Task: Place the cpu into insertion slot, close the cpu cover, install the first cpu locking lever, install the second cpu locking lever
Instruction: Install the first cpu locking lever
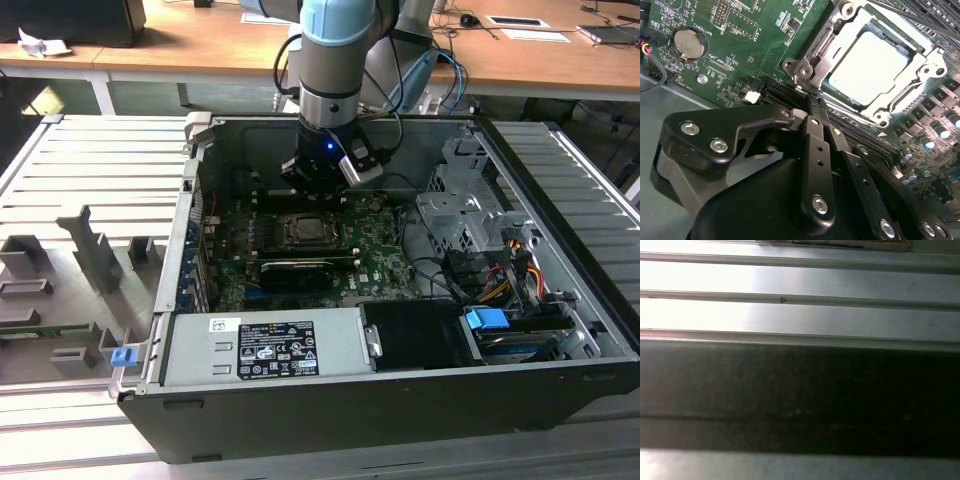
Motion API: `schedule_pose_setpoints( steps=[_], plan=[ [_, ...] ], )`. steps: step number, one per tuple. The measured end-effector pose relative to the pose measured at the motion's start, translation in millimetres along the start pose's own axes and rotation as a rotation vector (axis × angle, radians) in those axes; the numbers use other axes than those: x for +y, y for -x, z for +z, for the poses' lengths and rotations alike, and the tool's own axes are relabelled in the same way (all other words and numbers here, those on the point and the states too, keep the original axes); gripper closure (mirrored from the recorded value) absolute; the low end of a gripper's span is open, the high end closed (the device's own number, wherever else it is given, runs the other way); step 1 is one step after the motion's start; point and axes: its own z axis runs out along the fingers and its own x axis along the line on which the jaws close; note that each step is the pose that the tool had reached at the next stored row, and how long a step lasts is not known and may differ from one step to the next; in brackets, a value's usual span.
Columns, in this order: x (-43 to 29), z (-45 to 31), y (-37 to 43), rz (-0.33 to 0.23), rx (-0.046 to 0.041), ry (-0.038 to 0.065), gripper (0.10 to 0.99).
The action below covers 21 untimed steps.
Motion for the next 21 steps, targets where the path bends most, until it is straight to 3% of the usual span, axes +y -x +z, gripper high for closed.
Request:
schedule_pose_setpoints(
  steps=[21],
  plan=[
    [-2.9, 1.4, 0.1, 0.0, 0.002, 0.001, 0.98]
  ],
)
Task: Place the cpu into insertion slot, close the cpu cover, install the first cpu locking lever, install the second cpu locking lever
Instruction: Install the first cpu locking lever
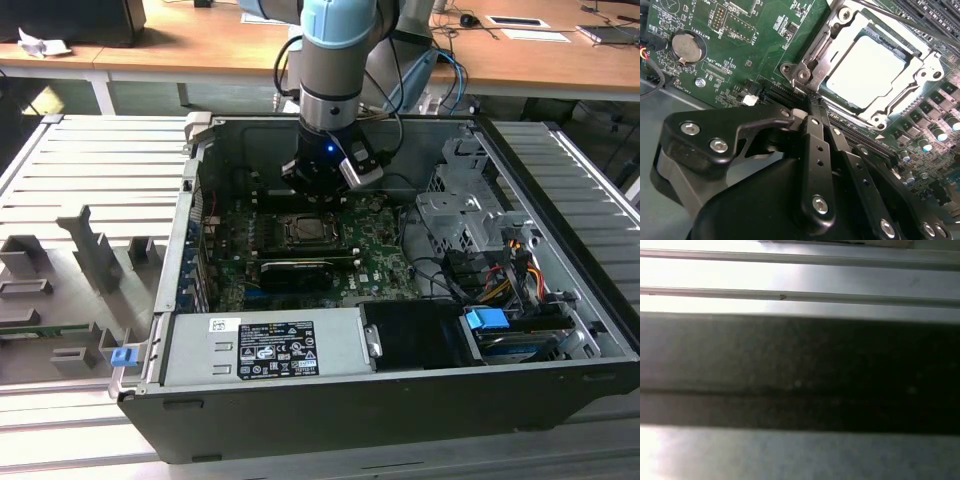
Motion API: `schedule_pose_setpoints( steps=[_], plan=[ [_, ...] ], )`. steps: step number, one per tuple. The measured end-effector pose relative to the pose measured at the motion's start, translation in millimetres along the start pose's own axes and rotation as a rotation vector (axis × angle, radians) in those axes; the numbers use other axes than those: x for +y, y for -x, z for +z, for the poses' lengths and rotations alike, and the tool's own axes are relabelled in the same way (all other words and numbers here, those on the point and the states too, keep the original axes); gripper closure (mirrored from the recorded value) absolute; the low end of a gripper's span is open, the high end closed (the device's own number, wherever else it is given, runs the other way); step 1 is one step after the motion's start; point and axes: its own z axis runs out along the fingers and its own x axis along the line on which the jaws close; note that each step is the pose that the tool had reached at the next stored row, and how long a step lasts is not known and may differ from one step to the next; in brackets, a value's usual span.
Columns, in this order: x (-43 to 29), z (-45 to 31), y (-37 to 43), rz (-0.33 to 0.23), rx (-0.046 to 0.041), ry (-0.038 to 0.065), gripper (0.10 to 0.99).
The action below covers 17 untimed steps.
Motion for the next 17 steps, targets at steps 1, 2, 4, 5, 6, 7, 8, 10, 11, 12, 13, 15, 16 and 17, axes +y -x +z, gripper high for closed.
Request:
schedule_pose_setpoints(
  steps=[1, 2, 4, 5, 6, 7, 8, 10, 11, 12, 13, 15, 16, 17],
  plan=[
    [0.0, 0.7, 0.3, 0.0, 0.0001, 0.0, 0.98],
    [-0.2, 1.0, 0.3, 0.0, 0.0003, -0.001, 0.98],
    [-0.3, 1.0, 0.8, 0.0, 0.0005, 0.002, 0.98],
    [-0.2, 1.2, 1.0, 0.0, 0.0002, 0.006, 0.98],
    [-0.2, 1.2, 1.0, 0.0, 0.0002, 0.006, 0.98],
    [-0.2, 0.8, 1.0, 0.0, 0.0003, 0.006, 0.98],
    [-0.1, -0.2, 1.0, 0.0, 0.0001, 0.006, 0.98],
    [0.3, -4.5, 1.1, 0.0, 0.0004, 0.006, 0.98],
    [0.5, -7.2, 1.1, 0.0, 0.0005, 0.006, 0.98],
    [0.7, -10.2, 1.2, 0.0, 0.0006, 0.006, 0.98],
    [1.0, -12.8, 1.2, 0.0, 0.0006, 0.006, 0.98],
    [0.8, -14.0, 1.4, 0.0, 0.0005, 0.006, 0.98],
    [0.7, -14.1, 1.3, 0.0, 0.0006, 0.006, 0.98],
    [0.3, -14.2, 1.2, 0.0, 0.0007, 0.006, 0.98]
  ],
)
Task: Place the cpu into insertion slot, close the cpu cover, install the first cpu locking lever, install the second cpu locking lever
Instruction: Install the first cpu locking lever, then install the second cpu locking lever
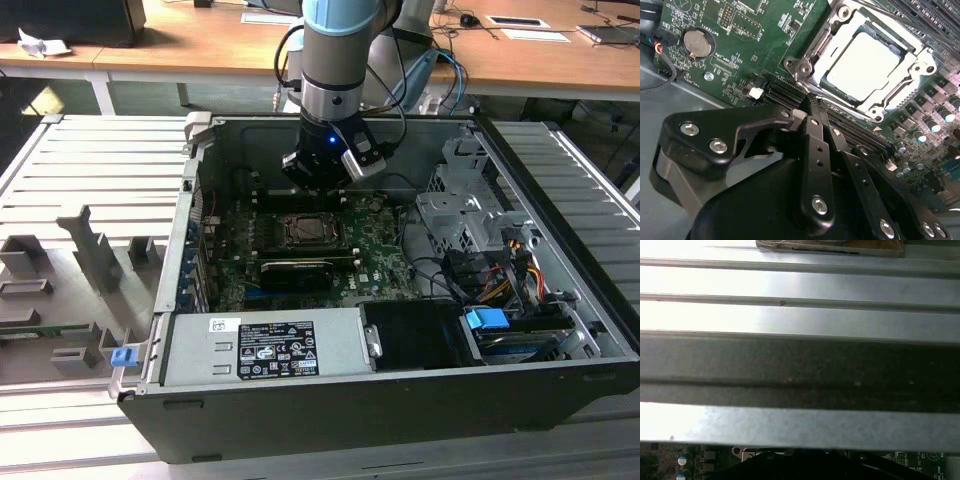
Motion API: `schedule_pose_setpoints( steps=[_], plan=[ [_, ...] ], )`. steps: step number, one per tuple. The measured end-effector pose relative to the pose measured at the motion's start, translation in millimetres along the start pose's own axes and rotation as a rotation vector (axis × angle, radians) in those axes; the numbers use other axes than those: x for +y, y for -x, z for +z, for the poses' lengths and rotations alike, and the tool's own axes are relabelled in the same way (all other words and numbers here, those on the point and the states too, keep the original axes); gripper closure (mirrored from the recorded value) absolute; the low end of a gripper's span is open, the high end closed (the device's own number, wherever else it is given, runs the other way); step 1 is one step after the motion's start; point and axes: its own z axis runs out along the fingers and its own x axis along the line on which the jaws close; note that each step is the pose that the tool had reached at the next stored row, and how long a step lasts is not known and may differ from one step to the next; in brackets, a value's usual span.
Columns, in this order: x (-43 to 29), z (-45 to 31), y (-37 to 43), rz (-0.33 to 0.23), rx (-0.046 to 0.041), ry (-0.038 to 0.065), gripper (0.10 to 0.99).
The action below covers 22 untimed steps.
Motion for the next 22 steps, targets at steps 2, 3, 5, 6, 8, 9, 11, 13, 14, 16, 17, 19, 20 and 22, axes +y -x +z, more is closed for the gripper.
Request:
schedule_pose_setpoints(
  steps=[2, 3, 5, 6, 8, 9, 11, 13, 14, 16, 17, 19, 20, 22],
  plan=[
    [-1.3, -0.1, 0.0, 0.0, -0.0001, 0.0, 0.98],
    [-2.2, -0.2, -0.1, 0.0, 0.0, 0.0, 0.98],
    [-2.9, -0.2, -0.1, 0.0, -0.0002, 0.0, 0.98],
    [-3.3, -0.2, -0.1, 0.0, -0.0001, 0.0, 0.98],
    [-3.7, -0.3, -0.1, 0.0, -0.0001, 0.0, 0.98],
    [-3.9, -0.3, -0.1, 0.0, -0.0001, 0.0, 0.98],
    [-4.1, -0.3, -0.1, 0.0, 0.0, 0.0, 0.98],
    [-4.7, -0.4, -0.1, 0.0, -0.0001, 0.0, 0.98],
    [-4.9, -0.5, -0.2, 0.0, 0.0, 0.0, 0.98],
    [-7.6, -0.7, -0.3, 0.0, 0.0, 0.0, 0.98],
    [-10.2, -0.9, -0.3, 0.0, -0.0001, 0.0, 0.98],
    [-13.2, -1.2, -0.4, 0.0, -0.0001, 0.0, 0.98],
    [-15.0, -1.4, -0.5, 0.0, 0.0, 0.0, 0.98],
    [-17.3, -1.6, -0.6, 0.0, -0.0001, 0.0, 0.98]
  ],
)
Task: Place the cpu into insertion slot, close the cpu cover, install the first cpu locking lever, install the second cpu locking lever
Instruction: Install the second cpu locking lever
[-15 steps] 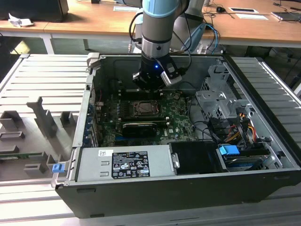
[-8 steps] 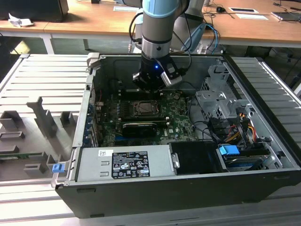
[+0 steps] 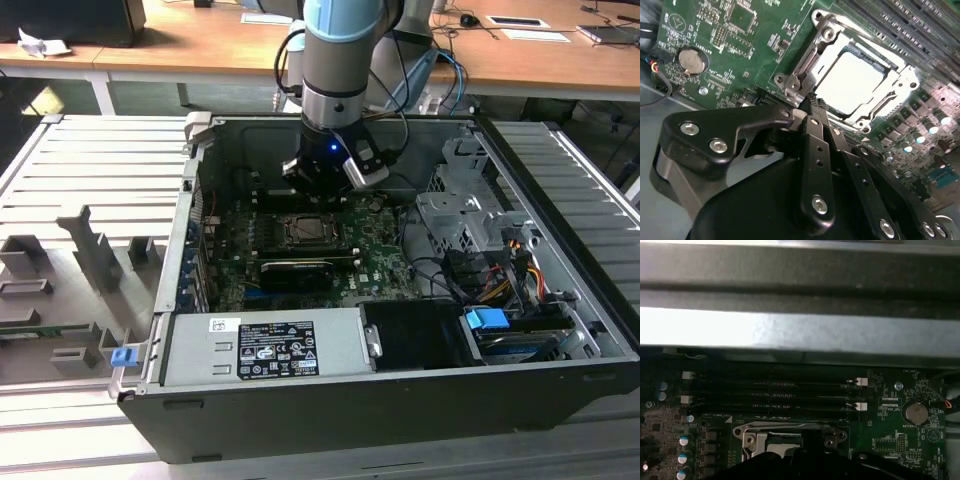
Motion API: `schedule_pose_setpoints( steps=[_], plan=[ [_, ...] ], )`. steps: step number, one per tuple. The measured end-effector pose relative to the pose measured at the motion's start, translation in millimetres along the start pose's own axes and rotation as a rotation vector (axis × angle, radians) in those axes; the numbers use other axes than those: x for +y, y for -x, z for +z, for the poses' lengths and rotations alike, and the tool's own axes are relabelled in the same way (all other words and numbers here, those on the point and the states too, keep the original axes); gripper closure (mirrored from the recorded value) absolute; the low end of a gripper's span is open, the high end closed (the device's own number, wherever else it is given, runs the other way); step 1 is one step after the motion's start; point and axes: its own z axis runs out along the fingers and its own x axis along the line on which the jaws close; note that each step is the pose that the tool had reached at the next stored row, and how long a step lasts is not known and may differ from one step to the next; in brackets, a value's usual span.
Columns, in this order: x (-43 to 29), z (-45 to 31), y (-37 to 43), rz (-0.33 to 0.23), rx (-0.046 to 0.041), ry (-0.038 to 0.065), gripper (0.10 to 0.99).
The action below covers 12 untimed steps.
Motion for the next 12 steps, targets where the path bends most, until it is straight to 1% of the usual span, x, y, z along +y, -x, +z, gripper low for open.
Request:
schedule_pose_setpoints(
  steps=[1, 2, 4, 5, 9, 10, 12],
  plan=[
    [-0.9, -0.2, -0.1, 0.0, 0.0, 0.001, 0.98],
    [-1.3, -3.4, -0.2, 0.0, 0.0, 0.002, 0.98],
    [-0.4, -13.3, -0.2, 0.0, 0.0001, 0.002, 0.98],
    [-0.3, -15.9, -0.2, 0.0, 0.0001, 0.002, 0.98],
    [0.3, -24.2, -1.6, 0.0, 0.0001, 0.002, 0.98],
    [0.6, -27.6, -2.1, 0.0, 0.0, 0.002, 0.98],
    [0.6, -30.6, -2.3, 0.0, 0.0, 0.002, 0.98]
  ],
)
